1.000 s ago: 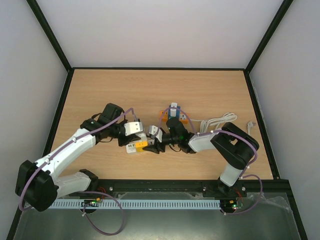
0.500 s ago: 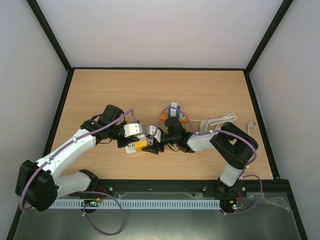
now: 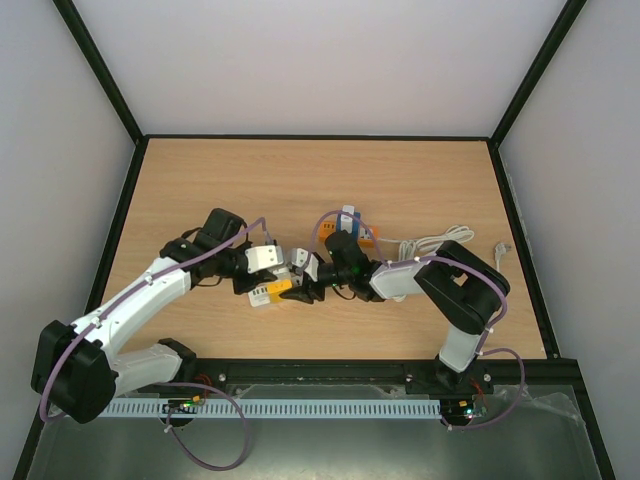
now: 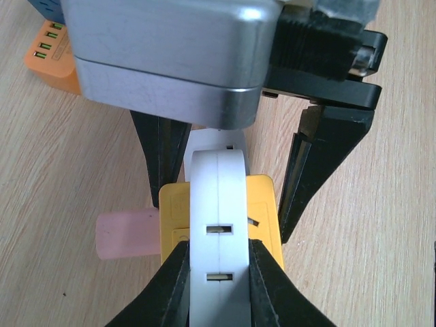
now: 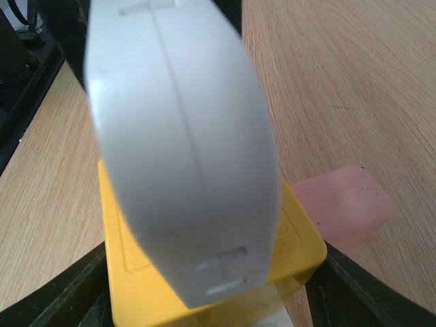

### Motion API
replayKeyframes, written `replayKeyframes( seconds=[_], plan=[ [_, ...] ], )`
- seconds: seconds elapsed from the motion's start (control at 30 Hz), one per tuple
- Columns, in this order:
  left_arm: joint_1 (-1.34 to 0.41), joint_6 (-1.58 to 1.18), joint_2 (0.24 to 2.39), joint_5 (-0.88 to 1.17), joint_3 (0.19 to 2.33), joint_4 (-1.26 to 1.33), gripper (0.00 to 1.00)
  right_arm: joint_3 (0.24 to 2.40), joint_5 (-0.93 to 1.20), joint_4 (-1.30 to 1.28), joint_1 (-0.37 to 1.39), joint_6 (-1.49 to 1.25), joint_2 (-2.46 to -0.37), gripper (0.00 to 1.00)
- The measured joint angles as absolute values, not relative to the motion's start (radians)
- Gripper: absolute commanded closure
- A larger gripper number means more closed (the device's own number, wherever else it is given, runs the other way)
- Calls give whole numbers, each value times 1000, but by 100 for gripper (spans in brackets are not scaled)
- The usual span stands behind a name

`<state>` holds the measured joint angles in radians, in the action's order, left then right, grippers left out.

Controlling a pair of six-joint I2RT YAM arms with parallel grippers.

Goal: Pull the plug off the socket

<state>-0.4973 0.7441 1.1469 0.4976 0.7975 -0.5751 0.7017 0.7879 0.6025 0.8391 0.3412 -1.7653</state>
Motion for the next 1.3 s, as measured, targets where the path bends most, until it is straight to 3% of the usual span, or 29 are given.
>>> replayKeyframes(
  seconds=[0.17, 0.7, 0.83, 1.07, 1.3],
  plan=[
    [-494, 735, 1153, 501, 808, -591, 96, 702, 788, 603, 839, 353, -1765, 51],
    [-443, 691, 1151, 566, 889, -670, 97, 702, 784, 606, 846, 356, -1769, 56],
    [-413, 699, 1150, 584, 891, -673, 97, 702, 784, 606, 846, 356, -1769, 46],
    [-346, 722, 1149, 638, 953, -704, 97, 710, 782, 574, 846, 354, -1765, 12],
    [-313, 741, 1147, 658, 1023, -773, 97, 782, 787, 426, 843, 356, -1726, 4]
  ],
)
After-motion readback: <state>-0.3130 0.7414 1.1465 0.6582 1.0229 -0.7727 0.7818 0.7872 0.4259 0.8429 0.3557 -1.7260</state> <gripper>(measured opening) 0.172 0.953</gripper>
